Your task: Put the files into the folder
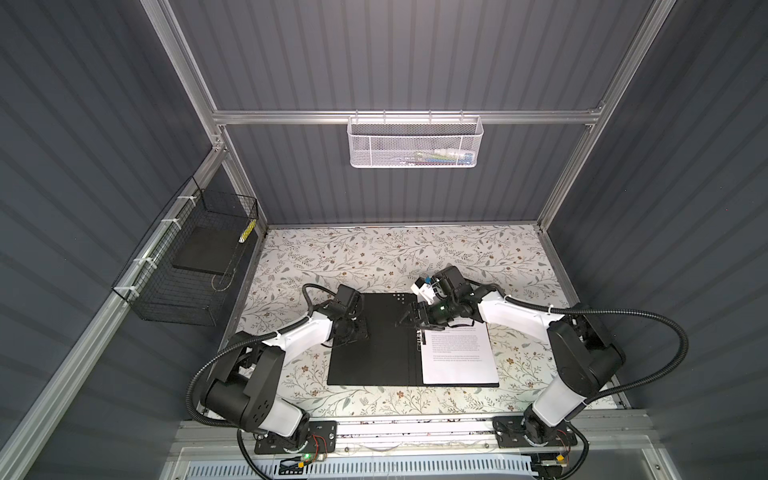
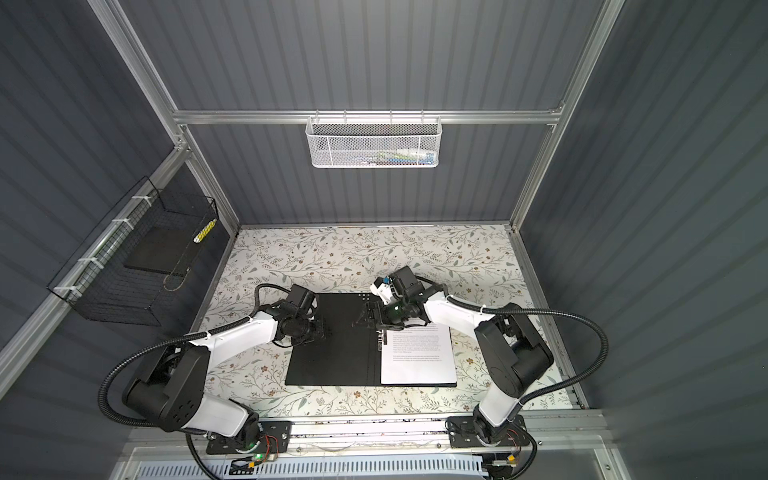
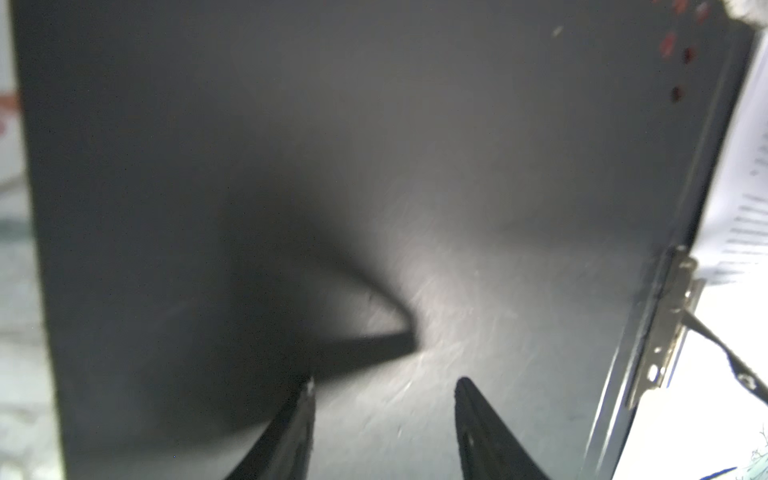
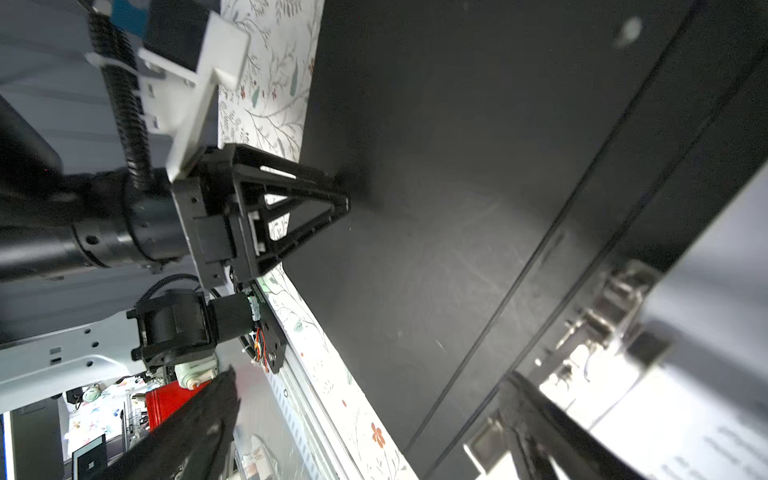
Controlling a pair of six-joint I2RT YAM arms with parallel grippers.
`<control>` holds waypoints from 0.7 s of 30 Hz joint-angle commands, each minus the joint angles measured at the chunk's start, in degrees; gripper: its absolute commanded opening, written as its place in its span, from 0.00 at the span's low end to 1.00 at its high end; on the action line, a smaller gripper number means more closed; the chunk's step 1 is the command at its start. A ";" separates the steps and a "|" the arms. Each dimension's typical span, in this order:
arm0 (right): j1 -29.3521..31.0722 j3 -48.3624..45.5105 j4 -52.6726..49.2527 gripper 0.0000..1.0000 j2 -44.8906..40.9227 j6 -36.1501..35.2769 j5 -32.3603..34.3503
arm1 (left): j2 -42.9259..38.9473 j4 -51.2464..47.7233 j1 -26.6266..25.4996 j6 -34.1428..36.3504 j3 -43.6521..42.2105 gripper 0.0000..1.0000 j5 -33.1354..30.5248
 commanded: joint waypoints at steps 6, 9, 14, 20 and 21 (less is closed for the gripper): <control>1.35 -4.38 -5.61 0.99 -13.40 6.81 13.88 | -7.36 -9.19 0.93 1.45 3.30 0.61 -2.41; 1.47 -6.54 -10.65 0.99 -17.68 9.73 17.75 | -9.67 -11.01 1.05 1.90 3.42 0.67 -4.33; 3.83 -13.75 -18.76 0.99 -22.46 13.30 18.92 | -10.64 -12.38 1.23 3.69 3.33 0.75 -4.19; 6.38 -21.96 -20.07 0.50 -26.15 17.81 18.69 | -9.14 -11.46 1.29 4.27 3.41 0.75 -3.76; 6.84 -22.81 -19.59 0.38 -25.89 18.41 18.12 | -8.77 -11.34 1.27 4.31 3.60 0.75 -3.80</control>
